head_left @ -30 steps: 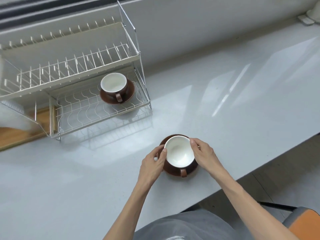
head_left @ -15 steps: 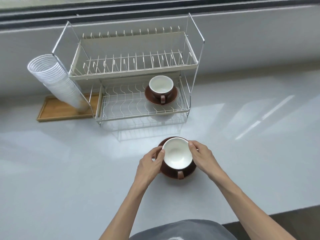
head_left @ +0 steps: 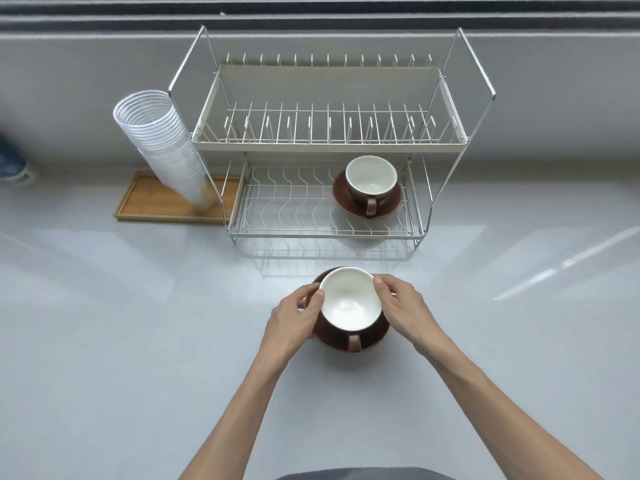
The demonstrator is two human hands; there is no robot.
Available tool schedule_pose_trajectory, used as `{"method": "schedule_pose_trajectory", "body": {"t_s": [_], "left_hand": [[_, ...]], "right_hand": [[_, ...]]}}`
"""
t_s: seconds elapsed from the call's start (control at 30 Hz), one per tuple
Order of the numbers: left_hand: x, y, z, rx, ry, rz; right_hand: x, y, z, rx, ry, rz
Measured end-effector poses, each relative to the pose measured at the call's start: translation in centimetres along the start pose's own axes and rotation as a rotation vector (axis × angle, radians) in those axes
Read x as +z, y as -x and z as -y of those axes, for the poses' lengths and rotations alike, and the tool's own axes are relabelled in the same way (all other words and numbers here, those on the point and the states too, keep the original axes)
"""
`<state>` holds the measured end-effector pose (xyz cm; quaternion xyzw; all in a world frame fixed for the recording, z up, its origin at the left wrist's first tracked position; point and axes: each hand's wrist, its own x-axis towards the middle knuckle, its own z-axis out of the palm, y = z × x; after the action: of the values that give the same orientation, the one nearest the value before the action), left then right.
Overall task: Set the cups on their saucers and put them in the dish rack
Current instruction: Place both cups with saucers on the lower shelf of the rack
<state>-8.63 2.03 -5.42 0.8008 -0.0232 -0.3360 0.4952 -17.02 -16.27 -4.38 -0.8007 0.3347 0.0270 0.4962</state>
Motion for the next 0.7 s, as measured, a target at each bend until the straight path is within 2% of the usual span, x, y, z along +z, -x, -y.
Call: {"method": "schedule_pose_trajectory", "body": {"t_s": [0.5,0.7], "left_hand": [[-8.5,-8.5,-6.9,0.057,-0.006,-0.085],[-9.7,-12.3,-8.9,0.038,0.026,-0.136]], "right_hand": [[1.8,-8.9,9.8,-0.127,-0.004,0.038],[3.0,-12.6,12.4,-0.147,0.013,-0.030]]}}
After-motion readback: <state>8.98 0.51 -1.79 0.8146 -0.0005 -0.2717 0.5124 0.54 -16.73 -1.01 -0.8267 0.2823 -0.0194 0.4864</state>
